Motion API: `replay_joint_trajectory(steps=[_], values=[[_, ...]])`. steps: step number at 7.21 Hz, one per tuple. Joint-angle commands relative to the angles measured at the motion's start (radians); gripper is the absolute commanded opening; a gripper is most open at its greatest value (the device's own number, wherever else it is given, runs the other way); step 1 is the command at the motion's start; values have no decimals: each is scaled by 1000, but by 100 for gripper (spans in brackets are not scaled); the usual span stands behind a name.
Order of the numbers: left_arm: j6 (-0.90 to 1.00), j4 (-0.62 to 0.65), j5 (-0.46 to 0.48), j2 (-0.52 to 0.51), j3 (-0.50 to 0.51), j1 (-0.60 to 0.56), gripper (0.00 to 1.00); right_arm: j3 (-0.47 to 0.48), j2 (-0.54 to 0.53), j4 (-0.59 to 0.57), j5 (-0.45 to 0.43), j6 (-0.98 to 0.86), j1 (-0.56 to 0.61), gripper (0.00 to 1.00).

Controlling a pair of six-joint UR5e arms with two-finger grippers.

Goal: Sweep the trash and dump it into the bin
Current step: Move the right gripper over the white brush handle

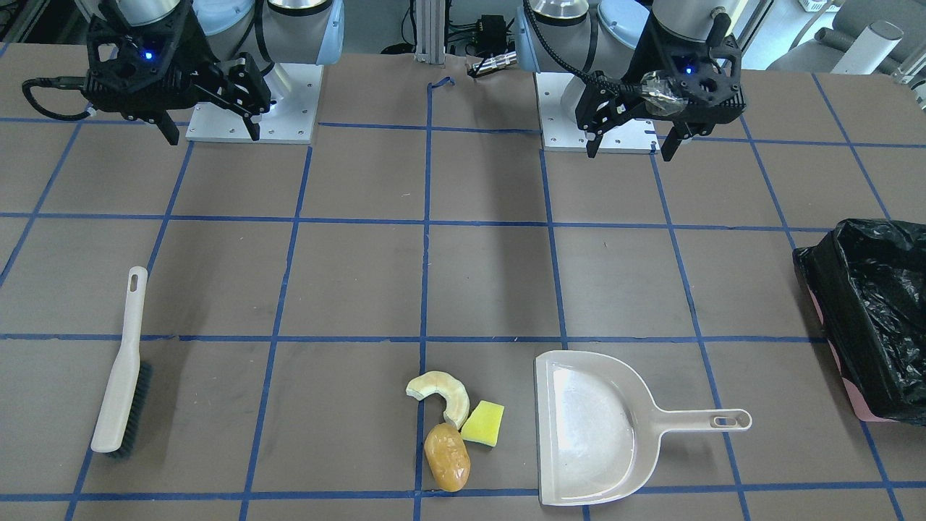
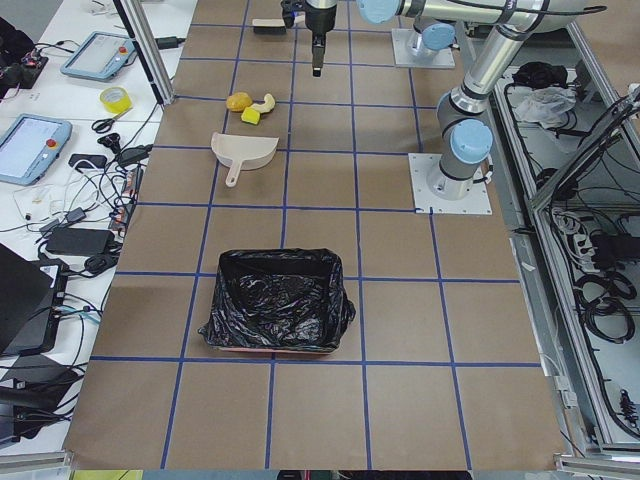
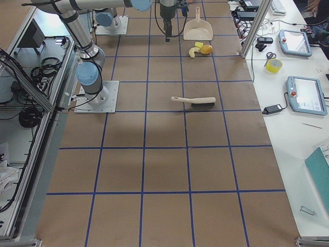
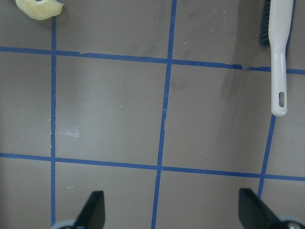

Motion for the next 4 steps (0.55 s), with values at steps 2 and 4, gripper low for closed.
replay_joint_trajectory(steps=[2, 4], values=[[1, 3, 0, 1, -2, 2, 100, -1, 0, 0, -6, 0, -3, 100], [1, 3, 1, 1, 0, 3, 100, 2, 1, 6, -6, 0, -5, 100]])
